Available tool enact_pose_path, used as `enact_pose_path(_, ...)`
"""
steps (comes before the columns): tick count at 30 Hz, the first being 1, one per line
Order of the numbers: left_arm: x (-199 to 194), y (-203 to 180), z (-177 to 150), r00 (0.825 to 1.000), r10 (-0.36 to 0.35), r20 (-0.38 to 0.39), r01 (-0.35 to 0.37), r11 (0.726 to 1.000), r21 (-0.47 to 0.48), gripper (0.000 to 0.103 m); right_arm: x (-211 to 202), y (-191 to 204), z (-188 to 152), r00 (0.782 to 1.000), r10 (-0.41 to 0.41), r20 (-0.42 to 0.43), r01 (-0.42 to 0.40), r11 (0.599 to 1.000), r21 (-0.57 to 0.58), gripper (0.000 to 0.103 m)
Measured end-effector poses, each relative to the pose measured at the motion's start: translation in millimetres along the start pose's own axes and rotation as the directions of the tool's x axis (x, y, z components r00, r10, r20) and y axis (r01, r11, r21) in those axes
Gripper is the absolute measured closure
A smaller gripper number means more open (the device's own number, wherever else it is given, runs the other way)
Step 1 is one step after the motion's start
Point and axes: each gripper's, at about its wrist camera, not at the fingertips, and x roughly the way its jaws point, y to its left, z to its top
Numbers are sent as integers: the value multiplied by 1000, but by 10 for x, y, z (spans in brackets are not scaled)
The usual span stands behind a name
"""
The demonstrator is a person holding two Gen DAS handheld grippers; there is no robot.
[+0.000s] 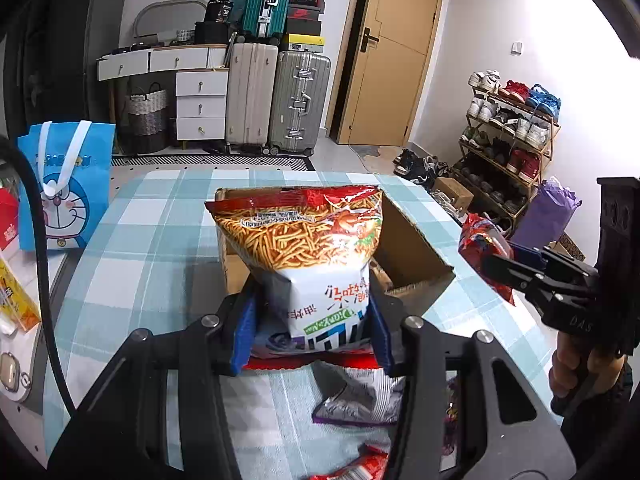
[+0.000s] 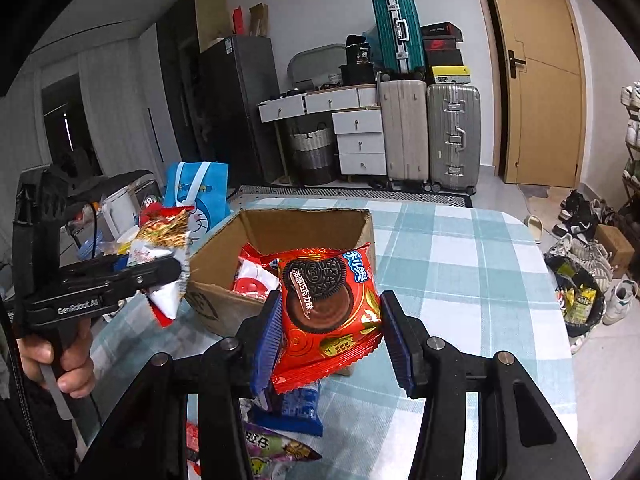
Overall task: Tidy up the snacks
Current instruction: 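Carry both held packets over the box and open both tools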
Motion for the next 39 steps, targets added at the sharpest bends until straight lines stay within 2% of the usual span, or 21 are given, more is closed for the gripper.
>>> enact_pose_path(11, 170, 52, 318, 999, 27, 23, -27, 1000, 2, 59, 158, 84, 180, 1000, 27, 12, -27, 1000, -5, 54)
enact_pose_path(19, 458, 26, 464, 1000, 15, 16, -15, 1000, -1, 59, 371, 154, 289, 999, 42, -7, -42, 999, -15, 54)
enact_pose_path(28, 926, 100, 396, 999, 30, -18, -31, 999, -21, 59, 579, 212, 402, 999, 28, -35, -29, 999, -13, 54)
enact_pose_path(39, 1353, 86, 441, 994, 90, -55, -88, 995, 39, 58, 1009, 150, 476, 997, 29, -75, -27, 999, 24, 54)
